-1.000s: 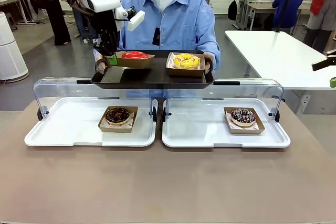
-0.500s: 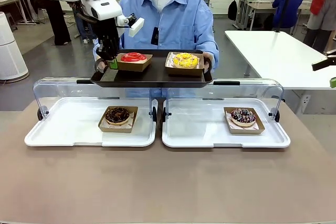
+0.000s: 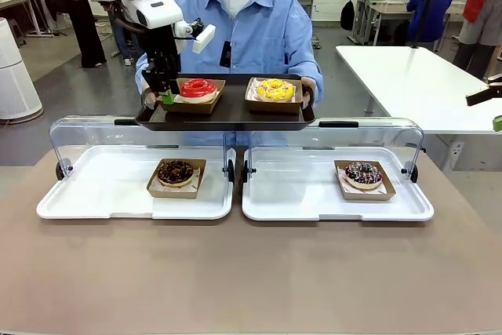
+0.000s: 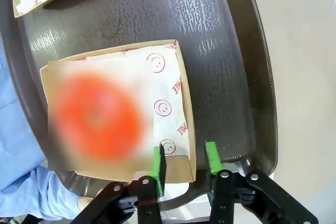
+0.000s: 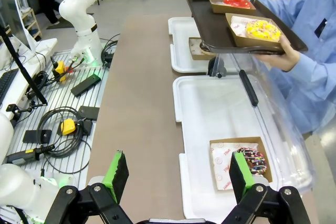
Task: Provide the desired donut to the person.
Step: Place the picked Paper togo box onto the Handle tray extended by the person.
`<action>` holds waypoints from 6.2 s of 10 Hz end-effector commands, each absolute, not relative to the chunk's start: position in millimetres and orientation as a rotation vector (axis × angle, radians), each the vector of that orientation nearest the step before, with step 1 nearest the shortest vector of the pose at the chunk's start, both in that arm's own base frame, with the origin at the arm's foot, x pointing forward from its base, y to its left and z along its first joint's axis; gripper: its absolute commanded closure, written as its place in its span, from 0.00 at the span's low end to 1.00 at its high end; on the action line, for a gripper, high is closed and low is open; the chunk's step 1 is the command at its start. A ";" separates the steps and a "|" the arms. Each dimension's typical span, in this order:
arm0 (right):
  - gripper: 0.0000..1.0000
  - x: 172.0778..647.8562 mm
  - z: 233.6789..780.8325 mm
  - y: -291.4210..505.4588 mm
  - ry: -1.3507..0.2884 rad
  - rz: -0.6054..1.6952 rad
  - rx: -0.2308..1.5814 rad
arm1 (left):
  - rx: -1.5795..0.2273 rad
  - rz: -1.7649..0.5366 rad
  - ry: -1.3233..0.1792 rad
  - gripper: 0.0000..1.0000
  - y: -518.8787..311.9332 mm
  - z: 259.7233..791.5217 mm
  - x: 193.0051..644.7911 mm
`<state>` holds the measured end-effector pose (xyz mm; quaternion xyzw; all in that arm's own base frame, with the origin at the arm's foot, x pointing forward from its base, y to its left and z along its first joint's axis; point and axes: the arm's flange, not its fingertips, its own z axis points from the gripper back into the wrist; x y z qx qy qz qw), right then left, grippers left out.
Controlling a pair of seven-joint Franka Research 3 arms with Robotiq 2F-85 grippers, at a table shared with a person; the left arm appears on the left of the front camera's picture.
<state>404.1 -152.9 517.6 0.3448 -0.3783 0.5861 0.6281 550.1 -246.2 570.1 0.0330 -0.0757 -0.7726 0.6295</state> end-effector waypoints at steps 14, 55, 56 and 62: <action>0.00 405.0 516.8 -152.3 -0.870 1.342 0.795 | -0.021 -1.821 -0.152 0.00 -188.4 584.2 479.4; 0.00 405.0 516.8 -152.3 -0.870 1.342 0.795 | -0.737 -1.222 -1.030 0.00 215.7 469.9 332.6; 0.00 405.0 516.8 -152.3 -0.870 1.342 0.795 | -0.737 -1.222 -1.030 0.00 215.7 469.9 332.6; 0.00 405.0 516.8 -152.3 -0.870 1.342 0.795 | -0.737 -1.222 -1.030 0.00 215.7 469.9 332.6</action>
